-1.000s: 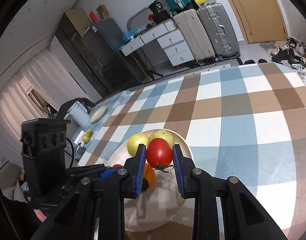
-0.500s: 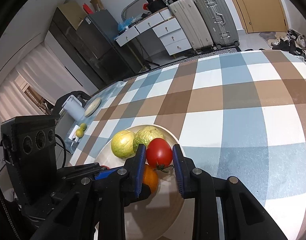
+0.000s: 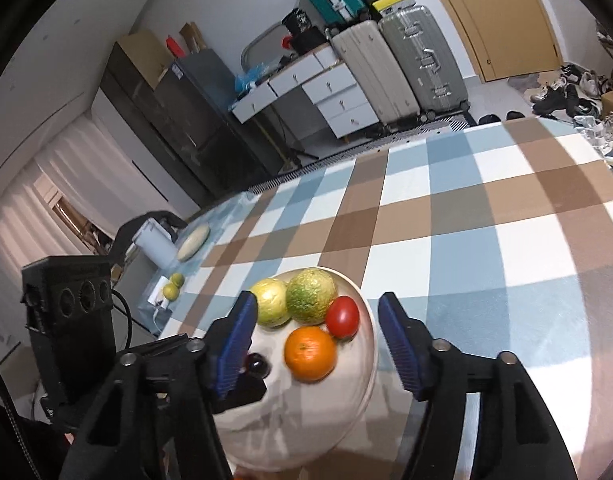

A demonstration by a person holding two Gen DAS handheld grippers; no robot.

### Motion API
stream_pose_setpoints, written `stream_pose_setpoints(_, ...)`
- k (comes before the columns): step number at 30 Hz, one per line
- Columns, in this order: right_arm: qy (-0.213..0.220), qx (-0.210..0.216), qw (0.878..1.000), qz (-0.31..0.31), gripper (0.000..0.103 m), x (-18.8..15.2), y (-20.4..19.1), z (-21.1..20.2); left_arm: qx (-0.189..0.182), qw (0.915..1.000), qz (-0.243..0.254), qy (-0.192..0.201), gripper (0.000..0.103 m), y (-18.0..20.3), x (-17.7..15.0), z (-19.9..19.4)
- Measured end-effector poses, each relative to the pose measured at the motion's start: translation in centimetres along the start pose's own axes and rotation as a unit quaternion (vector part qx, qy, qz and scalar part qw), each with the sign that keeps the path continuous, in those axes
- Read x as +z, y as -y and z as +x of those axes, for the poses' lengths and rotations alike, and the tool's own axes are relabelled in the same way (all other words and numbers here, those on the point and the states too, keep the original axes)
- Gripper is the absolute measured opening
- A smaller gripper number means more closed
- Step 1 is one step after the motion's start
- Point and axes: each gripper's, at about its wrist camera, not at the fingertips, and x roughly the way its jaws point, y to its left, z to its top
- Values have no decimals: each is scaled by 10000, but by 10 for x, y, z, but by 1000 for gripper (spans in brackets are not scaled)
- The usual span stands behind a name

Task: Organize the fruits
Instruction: 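Carry the mandarin and red tomato onto the cream plate and open both tools, then lift both tools away from the plate back toward the loose fruit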

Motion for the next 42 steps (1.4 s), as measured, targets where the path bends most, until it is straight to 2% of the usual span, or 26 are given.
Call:
stream_pose_setpoints(3,90,-46,9999,13,77,-7,-7,-19,85,9998,44,169,75,5,-7,-20)
stream_pose_setpoints(6,189,-102,9998,-42,86,-16,-16,-38,145,9994,76,297,77,12,-14,-40)
stream_pose_setpoints(11,357,-244,9989,-172,93,-34,-32,-67,490,9974,215,489,82,24,-29,-69)
stream_pose_setpoints(17,549,-244,9978,-286,100,-57,-48,-95,775,9949,354,532,86,35,-53,-99)
stream_pose_setpoints(19,632,-245,9971,-338,102,-65,-53,-105,826,9945,350,540,92,37,-62,-108)
stream_pose_setpoints(22,714,-227,9964,-407,103,-77,-61,-115,859,9939,308,615,101,39,-76,-121)
stream_pose_setpoints(29,866,-299,9946,-496,103,-105,-75,-128,946,9917,456,738,102,47,-114,-143)
stream_pose_setpoints(33,885,-350,9934,-644,103,-121,-83,-131,822,9943,367,572,102,45,-137,-140)
stream_pose_setpoints(39,794,-447,9940,-605,103,-143,-82,-125,941,9946,282,334,102,39,-172,-130)
stream_pose_setpoints(42,724,-459,9946,-580,103,-152,-82,-121,945,9950,226,251,102,32,-179,-123)
